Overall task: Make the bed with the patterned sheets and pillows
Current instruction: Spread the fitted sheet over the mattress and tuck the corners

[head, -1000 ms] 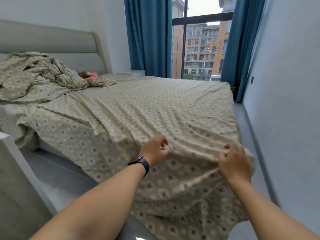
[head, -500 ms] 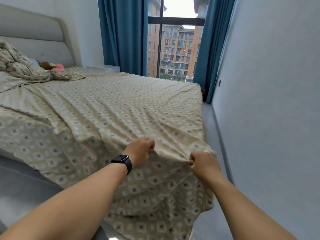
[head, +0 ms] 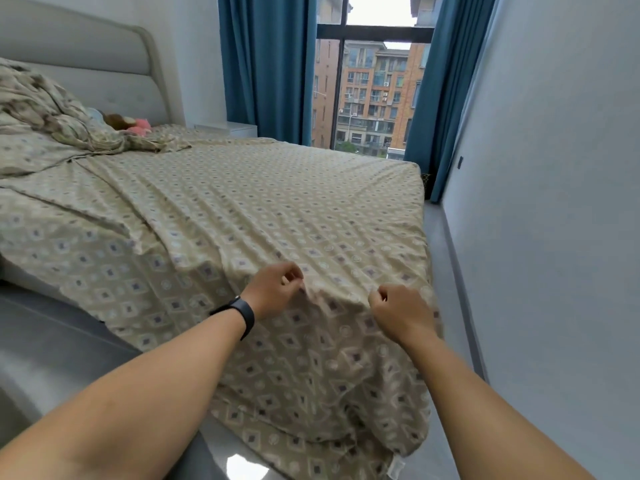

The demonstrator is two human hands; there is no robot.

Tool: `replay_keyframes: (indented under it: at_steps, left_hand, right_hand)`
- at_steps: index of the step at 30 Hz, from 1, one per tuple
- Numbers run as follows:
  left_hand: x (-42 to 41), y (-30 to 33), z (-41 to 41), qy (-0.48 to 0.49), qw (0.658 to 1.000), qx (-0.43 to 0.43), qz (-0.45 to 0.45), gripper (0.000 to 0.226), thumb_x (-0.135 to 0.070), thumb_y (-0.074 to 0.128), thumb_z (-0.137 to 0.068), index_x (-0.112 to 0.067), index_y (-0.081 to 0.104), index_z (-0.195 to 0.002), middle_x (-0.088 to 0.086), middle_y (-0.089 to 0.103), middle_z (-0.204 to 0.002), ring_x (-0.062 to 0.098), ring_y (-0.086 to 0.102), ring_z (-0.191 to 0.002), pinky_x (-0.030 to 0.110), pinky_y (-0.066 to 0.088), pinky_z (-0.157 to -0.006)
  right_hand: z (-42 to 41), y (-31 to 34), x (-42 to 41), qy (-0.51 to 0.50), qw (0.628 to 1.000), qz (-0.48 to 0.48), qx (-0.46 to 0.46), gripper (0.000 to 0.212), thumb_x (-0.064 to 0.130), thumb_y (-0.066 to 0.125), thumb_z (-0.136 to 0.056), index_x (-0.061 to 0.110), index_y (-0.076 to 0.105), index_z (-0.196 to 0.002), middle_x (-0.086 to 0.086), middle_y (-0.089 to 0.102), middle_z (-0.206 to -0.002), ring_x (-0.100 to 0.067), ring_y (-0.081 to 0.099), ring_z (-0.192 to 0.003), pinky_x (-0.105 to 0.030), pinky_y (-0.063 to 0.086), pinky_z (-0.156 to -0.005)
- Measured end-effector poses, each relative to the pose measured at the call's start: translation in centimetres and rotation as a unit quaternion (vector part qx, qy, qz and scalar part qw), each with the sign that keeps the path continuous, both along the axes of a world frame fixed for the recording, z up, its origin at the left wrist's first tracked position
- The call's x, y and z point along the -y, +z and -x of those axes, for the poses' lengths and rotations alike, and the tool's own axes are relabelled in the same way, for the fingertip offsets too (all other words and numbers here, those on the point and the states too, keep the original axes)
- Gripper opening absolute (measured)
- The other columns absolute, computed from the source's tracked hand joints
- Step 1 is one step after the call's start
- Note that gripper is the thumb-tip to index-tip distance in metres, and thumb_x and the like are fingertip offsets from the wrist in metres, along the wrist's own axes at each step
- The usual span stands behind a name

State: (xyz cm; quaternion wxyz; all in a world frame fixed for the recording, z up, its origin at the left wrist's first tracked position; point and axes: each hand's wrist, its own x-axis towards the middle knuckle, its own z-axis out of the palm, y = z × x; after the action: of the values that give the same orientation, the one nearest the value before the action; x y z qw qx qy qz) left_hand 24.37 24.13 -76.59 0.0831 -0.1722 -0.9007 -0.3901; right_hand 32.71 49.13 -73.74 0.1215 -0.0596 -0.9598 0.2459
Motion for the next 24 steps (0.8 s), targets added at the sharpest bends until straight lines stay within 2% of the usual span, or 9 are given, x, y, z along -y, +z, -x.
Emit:
replay_keyframes:
  at_steps: [2,5,8,11,14,16,18,20,24]
  left_hand:
    - [3.1,0.1,0.6,0.098,0.993,0.032,-0.064,0.008,-0.02,0.058,-0.099,-0.018,0.066,-0.101,-0.004,0.064,-0.091,0.013,0.06,-0.081,0.026,0.048,-0.063]
    - [9.8,-1.1,1.3,0.228,0.961,0.074,-0.141,0.011,-0.017,0.054,-0.099,-0.016,0.065,-0.102,0.0,0.061,-0.092,0.023,0.061,-0.086,0.03,0.048,-0.069]
    - [17.4,-3.3,2.3,0.371,0.898,0.134,-0.194,0.015,-0.018,0.046,-0.101,-0.018,0.061,-0.101,0.002,0.06,-0.091,0.023,0.057,-0.078,0.032,0.045,-0.065]
    - [24.2,-6.0,4.6,0.455,0.828,0.178,-0.276,0.021,-0.018,0.043,-0.101,-0.01,0.062,-0.1,0.013,0.065,-0.097,0.028,0.06,-0.08,0.036,0.047,-0.067]
    - [27.8,-8.8,7.6,0.462,0.79,0.209,-0.344,0.038,-0.02,0.044,-0.102,-0.004,0.054,-0.135,0.016,0.065,-0.118,0.027,0.065,-0.094,0.042,0.055,-0.08]
    - [28.5,-9.5,8.6,0.461,0.752,0.205,-0.424,0.045,-0.02,0.049,-0.101,-0.011,0.045,-0.145,0.016,0.068,-0.11,0.029,0.065,-0.077,0.037,0.058,-0.068]
    - [28.2,-10.0,9.8,0.439,0.72,0.215,-0.492,0.031,-0.022,0.056,-0.1,-0.013,0.056,-0.13,0.015,0.069,-0.111,0.03,0.066,-0.076,0.04,0.06,-0.071]
    - [28.6,-10.7,11.6,0.42,0.719,0.209,-0.513,0.016,-0.03,0.058,-0.098,-0.017,0.062,-0.106,0.01,0.068,-0.106,0.03,0.065,-0.084,0.042,0.059,-0.076]
    - [28.1,-11.7,15.3,0.377,0.703,0.227,-0.558,0.029,-0.034,0.055,-0.096,-0.019,0.061,-0.12,0.009,0.069,-0.113,0.034,0.066,-0.1,0.051,0.057,-0.092]
  right_hand:
    - [0.8,-0.8,2.4,0.028,0.999,-0.018,0.004,0.04,0.033,0.045,-0.097,0.017,0.047,-0.06,0.0,0.055,-0.059,-0.018,0.047,-0.054,-0.031,0.034,-0.053]
    - [2.0,-2.1,6.7,0.095,0.993,-0.072,0.007,0.042,0.039,0.043,-0.1,0.019,0.051,-0.064,0.002,0.056,-0.063,-0.017,0.052,-0.056,-0.033,0.039,-0.054]
    - [3.9,-3.1,12.3,0.168,0.977,-0.123,-0.037,0.034,0.04,0.042,-0.101,0.022,0.052,-0.074,0.007,0.057,-0.079,-0.016,0.053,-0.072,-0.035,0.039,-0.069]
    - [7.0,-3.8,18.6,0.222,0.954,-0.181,-0.092,0.028,0.042,0.043,-0.1,0.025,0.063,-0.11,0.004,0.059,-0.112,-0.021,0.056,-0.103,-0.038,0.044,-0.088]
    - [9.9,-4.0,23.8,0.269,0.925,-0.245,-0.111,0.039,0.042,0.049,-0.097,0.025,0.055,-0.132,-0.001,0.052,-0.132,-0.025,0.052,-0.118,-0.039,0.044,-0.097]
    - [12.1,-4.3,27.0,0.295,0.907,-0.275,-0.122,0.043,0.042,0.05,-0.097,0.027,0.049,-0.137,-0.002,0.05,-0.136,-0.025,0.051,-0.119,-0.039,0.044,-0.097]
    - [13.8,-4.5,29.0,0.307,0.9,-0.288,-0.112,0.039,0.043,0.048,-0.096,0.03,0.048,-0.134,-0.001,0.05,-0.134,-0.025,0.051,-0.116,-0.039,0.045,-0.095]
    - [15.0,-4.7,30.7,0.309,0.906,-0.276,-0.088,0.043,0.046,0.047,-0.097,0.034,0.044,-0.138,0.001,0.05,-0.138,-0.025,0.051,-0.12,-0.039,0.045,-0.095]
    - [15.8,-4.2,32.4,0.28,0.926,-0.241,-0.08,0.051,0.055,0.041,-0.093,0.037,0.045,-0.141,0.008,0.06,-0.129,-0.018,0.057,-0.111,-0.034,0.043,-0.075]
